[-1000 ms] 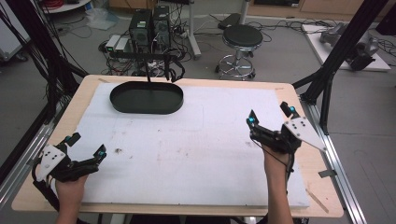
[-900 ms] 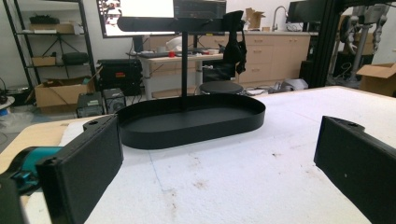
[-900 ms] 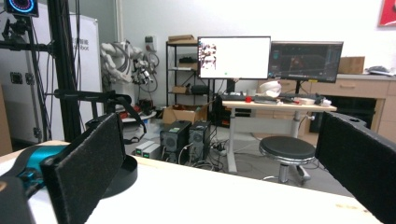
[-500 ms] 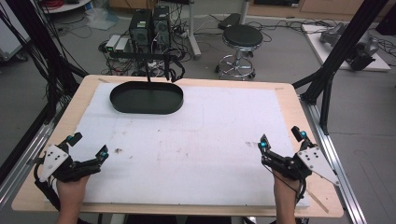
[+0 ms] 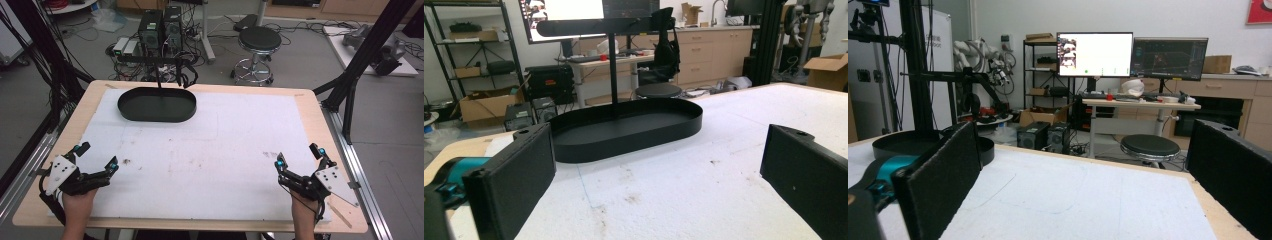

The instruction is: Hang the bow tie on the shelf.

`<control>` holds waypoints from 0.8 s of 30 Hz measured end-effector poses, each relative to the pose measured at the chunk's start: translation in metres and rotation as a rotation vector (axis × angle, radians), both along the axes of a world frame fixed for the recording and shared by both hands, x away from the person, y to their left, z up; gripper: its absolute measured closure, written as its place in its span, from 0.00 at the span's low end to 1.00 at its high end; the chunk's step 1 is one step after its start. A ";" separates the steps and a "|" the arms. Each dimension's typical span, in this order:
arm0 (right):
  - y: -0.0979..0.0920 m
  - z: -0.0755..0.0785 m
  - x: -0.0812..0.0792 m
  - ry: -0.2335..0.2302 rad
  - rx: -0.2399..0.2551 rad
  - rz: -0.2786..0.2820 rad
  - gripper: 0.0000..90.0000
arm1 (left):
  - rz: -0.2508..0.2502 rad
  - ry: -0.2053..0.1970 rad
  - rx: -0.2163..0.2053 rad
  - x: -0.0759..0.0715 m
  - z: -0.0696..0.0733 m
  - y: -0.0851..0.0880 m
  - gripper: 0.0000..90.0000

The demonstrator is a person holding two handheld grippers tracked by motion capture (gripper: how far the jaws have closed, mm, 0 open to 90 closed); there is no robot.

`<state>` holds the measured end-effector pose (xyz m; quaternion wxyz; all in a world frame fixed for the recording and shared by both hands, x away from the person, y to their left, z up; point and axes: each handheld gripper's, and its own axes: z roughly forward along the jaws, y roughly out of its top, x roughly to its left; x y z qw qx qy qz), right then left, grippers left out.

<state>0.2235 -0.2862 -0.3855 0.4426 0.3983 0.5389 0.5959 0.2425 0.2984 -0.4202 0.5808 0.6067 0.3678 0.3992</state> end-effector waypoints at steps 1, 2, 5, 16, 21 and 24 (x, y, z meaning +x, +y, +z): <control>0.000 -0.001 0.000 -0.001 0.007 -0.001 0.01 | 0.001 -0.001 0.001 0.000 0.000 0.000 0.02; -0.001 -0.002 -0.001 -0.001 0.014 -0.001 0.01 | 0.002 0.000 -0.001 0.000 0.000 0.000 0.02; -0.003 -0.004 -0.001 -0.004 0.025 -0.002 0.01 | 0.001 -0.004 -0.002 -0.001 0.001 0.000 0.02; -0.006 -0.010 0.001 0.006 0.037 0.015 0.01 | 0.005 0.000 0.007 -0.003 0.002 -0.003 0.02; -0.008 -0.016 0.000 0.014 0.028 0.011 0.01 | 0.013 0.009 0.007 -0.003 0.001 0.001 0.02; -0.008 -0.017 -0.002 0.003 0.023 0.011 0.01 | 0.013 0.010 0.000 -0.003 0.001 0.002 0.02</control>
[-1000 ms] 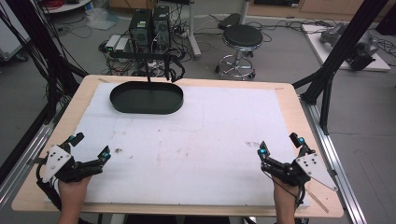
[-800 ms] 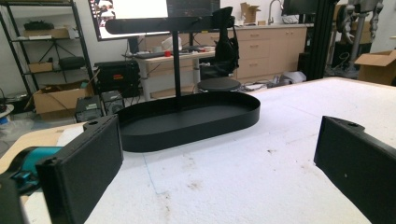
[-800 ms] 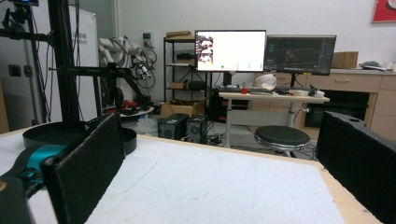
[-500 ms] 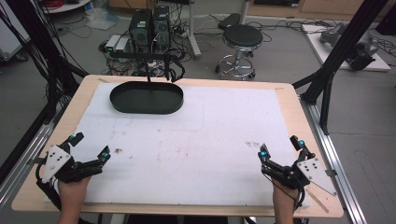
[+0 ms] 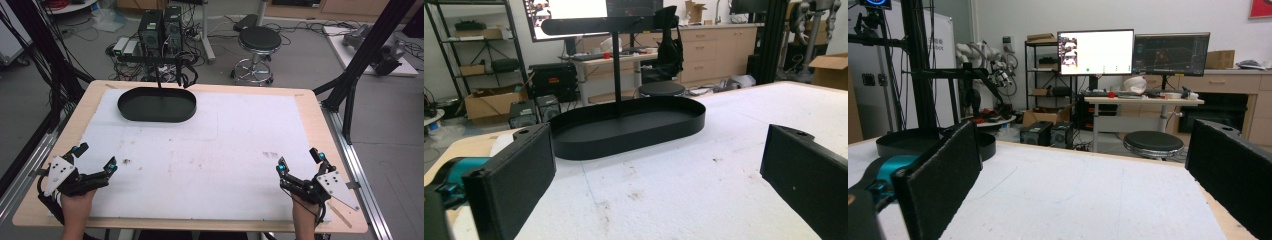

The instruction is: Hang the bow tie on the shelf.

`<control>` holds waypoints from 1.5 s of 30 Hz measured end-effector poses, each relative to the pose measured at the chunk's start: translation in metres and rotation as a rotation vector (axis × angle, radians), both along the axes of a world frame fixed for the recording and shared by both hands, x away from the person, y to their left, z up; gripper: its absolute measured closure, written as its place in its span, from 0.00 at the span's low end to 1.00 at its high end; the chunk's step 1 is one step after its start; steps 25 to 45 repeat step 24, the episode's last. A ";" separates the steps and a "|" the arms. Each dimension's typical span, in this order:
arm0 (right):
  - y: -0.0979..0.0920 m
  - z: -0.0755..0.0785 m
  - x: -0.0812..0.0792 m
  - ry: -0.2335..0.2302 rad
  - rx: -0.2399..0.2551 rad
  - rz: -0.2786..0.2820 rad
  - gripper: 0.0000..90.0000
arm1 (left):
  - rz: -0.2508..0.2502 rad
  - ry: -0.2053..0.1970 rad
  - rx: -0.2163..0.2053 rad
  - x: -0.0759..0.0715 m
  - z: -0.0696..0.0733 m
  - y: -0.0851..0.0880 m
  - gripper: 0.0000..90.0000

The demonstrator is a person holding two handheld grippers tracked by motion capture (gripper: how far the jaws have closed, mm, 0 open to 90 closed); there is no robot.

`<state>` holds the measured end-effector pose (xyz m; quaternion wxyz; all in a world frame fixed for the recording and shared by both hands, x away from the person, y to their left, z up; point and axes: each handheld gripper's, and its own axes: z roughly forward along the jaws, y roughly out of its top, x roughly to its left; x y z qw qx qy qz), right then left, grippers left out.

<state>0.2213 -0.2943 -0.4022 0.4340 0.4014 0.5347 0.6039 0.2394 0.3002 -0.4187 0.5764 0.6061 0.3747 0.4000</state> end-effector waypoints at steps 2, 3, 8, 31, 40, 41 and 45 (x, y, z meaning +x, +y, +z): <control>-0.001 0.000 -0.001 0.003 0.002 -0.002 0.01 | 0.000 0.000 0.001 0.000 0.000 0.000 0.02; -0.001 0.000 -0.001 0.003 0.005 0.000 0.01 | -0.003 -0.002 -0.001 0.000 0.001 -0.001 0.02; -0.002 -0.001 -0.001 0.007 0.011 0.000 0.01 | -0.006 -0.002 -0.002 -0.001 0.001 -0.002 0.02; -0.003 -0.004 -0.001 0.023 -0.010 -0.006 0.01 | -0.014 -0.008 -0.005 -0.001 0.002 -0.002 0.02; -0.003 -0.004 -0.001 0.023 -0.010 -0.006 0.01 | -0.014 -0.008 -0.005 -0.001 0.002 -0.002 0.02; -0.003 -0.004 -0.001 0.023 -0.010 -0.006 0.01 | -0.014 -0.008 -0.005 -0.001 0.002 -0.002 0.02; -0.003 -0.004 -0.001 0.023 -0.010 -0.006 0.01 | -0.014 -0.008 -0.005 -0.001 0.002 -0.002 0.02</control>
